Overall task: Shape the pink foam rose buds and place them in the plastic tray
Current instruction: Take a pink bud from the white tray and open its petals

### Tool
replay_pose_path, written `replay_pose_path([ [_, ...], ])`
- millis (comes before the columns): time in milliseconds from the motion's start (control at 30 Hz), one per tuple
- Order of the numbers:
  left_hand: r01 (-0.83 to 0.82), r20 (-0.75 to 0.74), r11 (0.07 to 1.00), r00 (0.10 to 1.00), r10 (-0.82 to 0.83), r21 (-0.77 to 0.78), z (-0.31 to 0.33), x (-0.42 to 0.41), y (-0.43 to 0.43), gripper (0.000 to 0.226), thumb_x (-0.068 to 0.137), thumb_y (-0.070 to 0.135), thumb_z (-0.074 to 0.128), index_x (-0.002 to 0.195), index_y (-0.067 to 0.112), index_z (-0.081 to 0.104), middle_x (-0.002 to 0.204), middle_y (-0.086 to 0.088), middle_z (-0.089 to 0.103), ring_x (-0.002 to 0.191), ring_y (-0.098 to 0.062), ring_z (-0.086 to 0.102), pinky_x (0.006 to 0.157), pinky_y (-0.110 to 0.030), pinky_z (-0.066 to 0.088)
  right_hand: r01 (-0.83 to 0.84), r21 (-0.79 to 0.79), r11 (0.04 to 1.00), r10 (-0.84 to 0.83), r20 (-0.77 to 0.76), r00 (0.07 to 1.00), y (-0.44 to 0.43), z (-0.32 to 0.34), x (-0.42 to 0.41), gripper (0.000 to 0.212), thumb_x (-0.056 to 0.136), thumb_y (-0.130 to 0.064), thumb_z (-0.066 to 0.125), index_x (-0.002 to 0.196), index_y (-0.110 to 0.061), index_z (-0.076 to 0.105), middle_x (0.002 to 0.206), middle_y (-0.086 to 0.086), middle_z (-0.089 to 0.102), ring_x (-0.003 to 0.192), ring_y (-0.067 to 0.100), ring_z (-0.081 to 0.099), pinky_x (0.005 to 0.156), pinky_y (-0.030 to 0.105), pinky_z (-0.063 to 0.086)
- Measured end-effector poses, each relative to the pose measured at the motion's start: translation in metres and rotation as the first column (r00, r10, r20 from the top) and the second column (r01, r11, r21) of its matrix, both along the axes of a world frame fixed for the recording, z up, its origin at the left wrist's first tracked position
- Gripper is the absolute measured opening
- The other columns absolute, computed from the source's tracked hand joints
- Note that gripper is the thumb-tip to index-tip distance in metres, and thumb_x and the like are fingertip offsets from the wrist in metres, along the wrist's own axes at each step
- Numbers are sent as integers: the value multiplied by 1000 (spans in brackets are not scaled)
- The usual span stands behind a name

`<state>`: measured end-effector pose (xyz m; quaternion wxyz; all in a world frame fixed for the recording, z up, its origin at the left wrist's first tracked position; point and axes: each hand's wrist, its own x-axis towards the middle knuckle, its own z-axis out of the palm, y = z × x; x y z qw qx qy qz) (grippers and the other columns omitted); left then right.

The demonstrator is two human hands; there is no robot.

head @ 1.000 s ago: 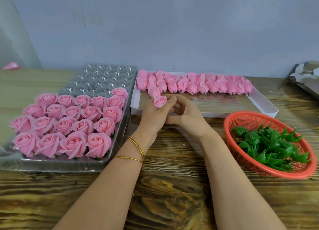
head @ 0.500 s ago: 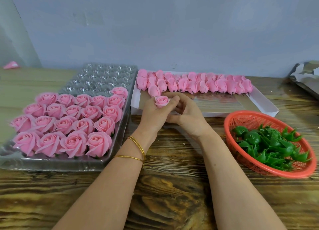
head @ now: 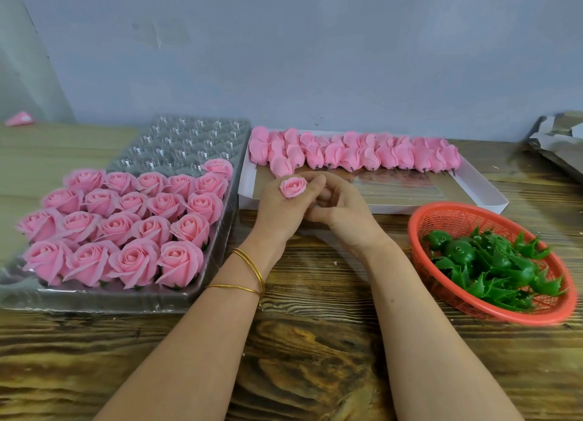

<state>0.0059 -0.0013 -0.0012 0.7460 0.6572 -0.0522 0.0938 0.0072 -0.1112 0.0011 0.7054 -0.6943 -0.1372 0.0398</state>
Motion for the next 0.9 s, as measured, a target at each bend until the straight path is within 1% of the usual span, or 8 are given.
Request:
replay_pose_path([
  [67, -60, 27, 997, 998, 58, 58, -2, 2, 0, 16, 86, 15, 70, 70, 18, 71, 71, -5, 70, 67, -12, 62, 64, -29, 51, 65, 76, 995, -63, -31, 998, 2, 0, 2, 55, 65, 11, 56, 119, 5, 58, 107, 30, 67, 95, 29, 63, 85, 41, 52],
  [200, -176, 108, 970, 981, 159, 170, -4, 5, 3, 25, 85, 23, 72, 64, 28, 60, 58, 16, 61, 58, -1, 56, 56, -22, 48, 149, 154, 977, -138, -74, 988, 3, 1, 6, 48, 62, -10, 55, 109, -1, 66, 99, 23, 69, 89, 23, 66, 74, 32, 54],
  [300, -211, 159, 947, 972, 175, 243, -8, 8, 4, 28, 85, 18, 70, 62, 28, 58, 56, 18, 59, 56, -1, 53, 55, -24, 47, 159, 164, 974, -149, -72, 986, 6, 1, 7, 36, 68, -19, 59, 100, -6, 69, 93, 14, 69, 88, 19, 65, 68, 25, 53],
  [400, -199, 199, 929, 970, 141, 311, -8, 7, 3, 14, 86, 17, 69, 78, 29, 69, 67, 15, 65, 70, -8, 64, 65, -32, 55, 147, 105, 984, -146, -20, 989, 10, -2, 6, 27, 75, -26, 66, 96, -9, 71, 87, 5, 72, 85, 12, 68, 71, 22, 52],
  [467, -196, 244, 907, 964, 108, 372, -7, 6, 2, 13, 87, 20, 68, 91, 31, 73, 75, 19, 66, 79, -6, 65, 70, -27, 54, 138, 75, 988, -138, -1, 990, 11, -3, 4, 26, 76, -27, 67, 95, -9, 72, 87, 4, 72, 86, 11, 67, 74, 22, 51],
  [567, -201, 238, 899, 965, 113, 389, -7, 7, 4, 10, 87, 21, 69, 93, 28, 73, 77, 18, 66, 79, -4, 65, 70, -21, 53, 114, 74, 991, -113, -16, 993, 12, -2, 2, 28, 76, -26, 67, 98, -9, 72, 90, 6, 73, 89, 14, 68, 78, 26, 51],
  [700, -215, 216, 873, 968, 130, 438, -8, 6, 3, 14, 87, 26, 70, 75, 27, 64, 66, 16, 60, 65, 1, 57, 56, -11, 42, 96, 89, 991, -91, -56, 994, 11, 0, 0, 39, 74, -22, 67, 108, -3, 68, 102, 18, 71, 98, 24, 67, 94, 41, 51],
  [900, -197, 202, 876, 972, 117, 440, -7, 5, 4, 23, 86, 27, 70, 78, 6, 69, 67, -1, 64, 65, -16, 58, 58, -29, 45, 75, 110, 991, -64, -99, 993, 9, 0, 1, 44, 70, -19, 71, 112, -6, 66, 104, 18, 69, 99, 26, 66, 101, 48, 49],
])
